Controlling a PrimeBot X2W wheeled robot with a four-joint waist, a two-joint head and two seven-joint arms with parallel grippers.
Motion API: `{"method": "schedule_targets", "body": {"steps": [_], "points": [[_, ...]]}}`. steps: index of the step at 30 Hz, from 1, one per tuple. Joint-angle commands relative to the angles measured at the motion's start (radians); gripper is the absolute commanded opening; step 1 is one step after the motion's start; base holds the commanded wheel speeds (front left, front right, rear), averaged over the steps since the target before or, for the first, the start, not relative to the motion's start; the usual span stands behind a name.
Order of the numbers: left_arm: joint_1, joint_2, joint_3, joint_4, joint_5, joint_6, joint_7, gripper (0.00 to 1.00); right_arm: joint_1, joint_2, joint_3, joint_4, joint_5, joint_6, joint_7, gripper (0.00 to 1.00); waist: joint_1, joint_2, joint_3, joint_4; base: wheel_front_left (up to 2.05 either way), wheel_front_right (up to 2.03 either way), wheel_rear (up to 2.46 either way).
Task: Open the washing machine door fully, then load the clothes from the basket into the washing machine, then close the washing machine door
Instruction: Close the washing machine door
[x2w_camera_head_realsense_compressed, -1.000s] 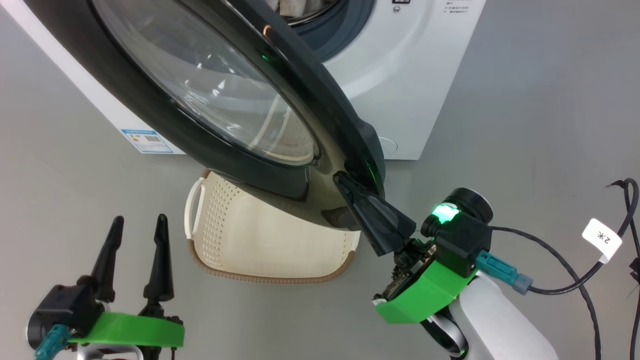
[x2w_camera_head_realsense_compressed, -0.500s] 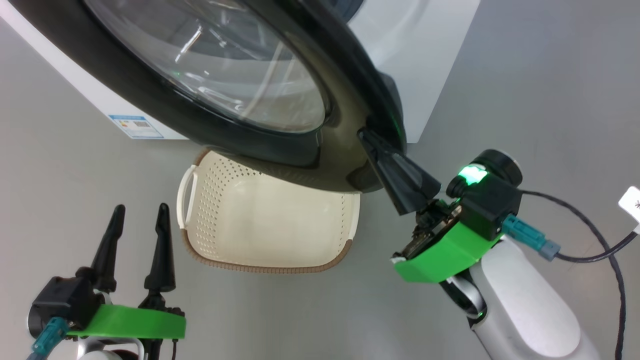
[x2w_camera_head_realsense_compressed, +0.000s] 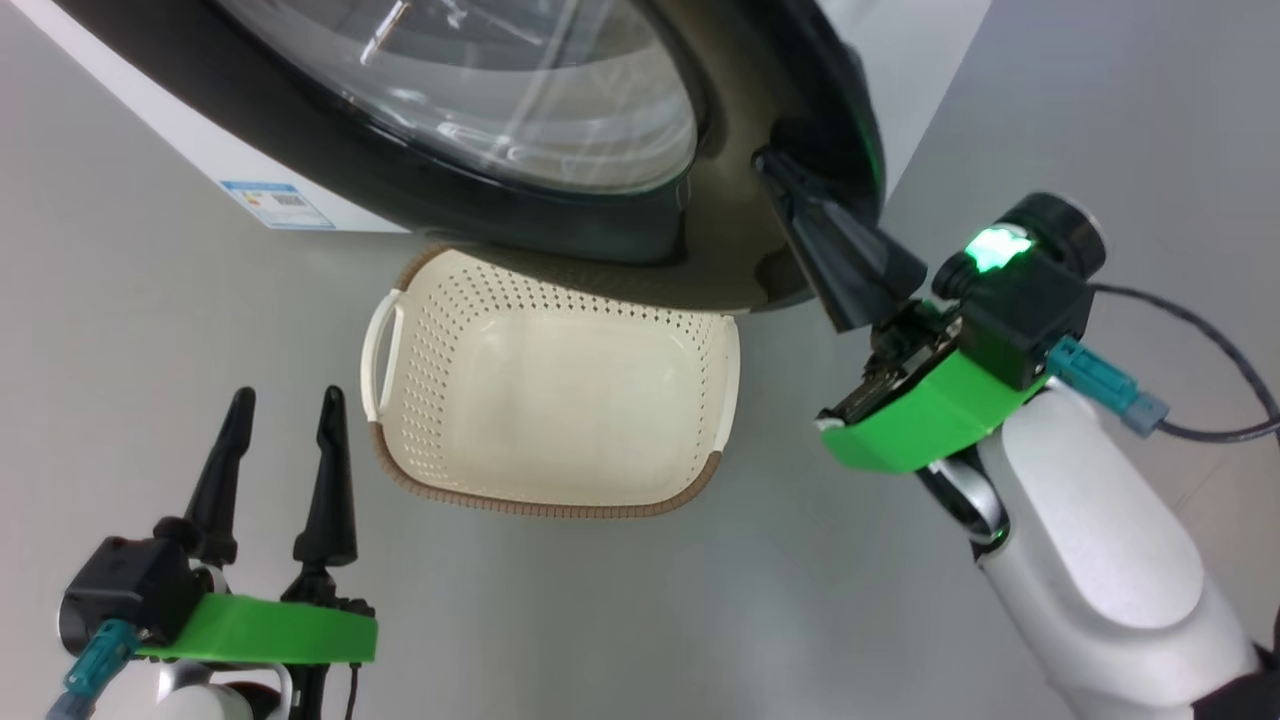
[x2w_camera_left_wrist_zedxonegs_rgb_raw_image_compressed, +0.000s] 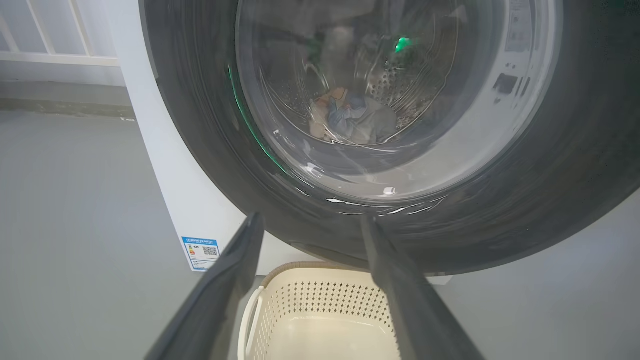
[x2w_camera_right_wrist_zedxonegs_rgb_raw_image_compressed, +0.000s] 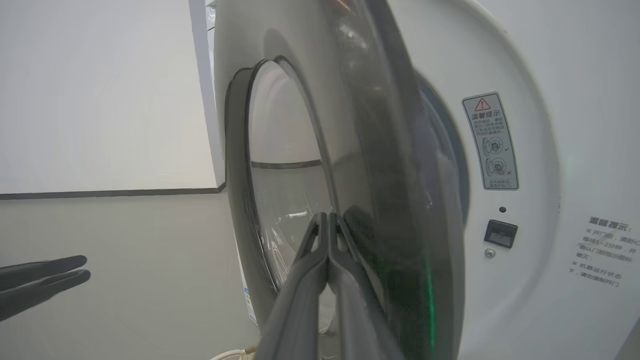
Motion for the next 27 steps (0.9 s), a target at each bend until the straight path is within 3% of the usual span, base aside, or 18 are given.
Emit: {"method": "schedule_targets", "body": {"steps": [1, 16, 27], "points": [[-0.027, 0.027, 0.030, -0.029, -0.004, -0.002, -0.006, 1.00, -0.022, 0.003, 0.002, -0.014, -0.009, 0.001, -0.005, 0.00, 0.0000, 0.0000, 0.011, 0.005, 0.00, 0.00, 0.00], [-0.041, 0.033, 0.038, -0.034, -0.007, -0.002, -0.006, 1.00, -0.155, -0.057, -0.028, 0.038, -0.020, 0.001, -0.005, 0.00, 0.0000, 0.0000, 0.066, 0.012, 0.00, 0.00, 0.00], [-0.059, 0.035, 0.023, -0.036, -0.016, -0.002, -0.006, 1.00, -0.232, -0.079, -0.090, 0.098, -0.019, 0.001, -0.005, 0.00, 0.0000, 0.0000, 0.101, 0.062, 0.00, 0.00, 0.00]]}}
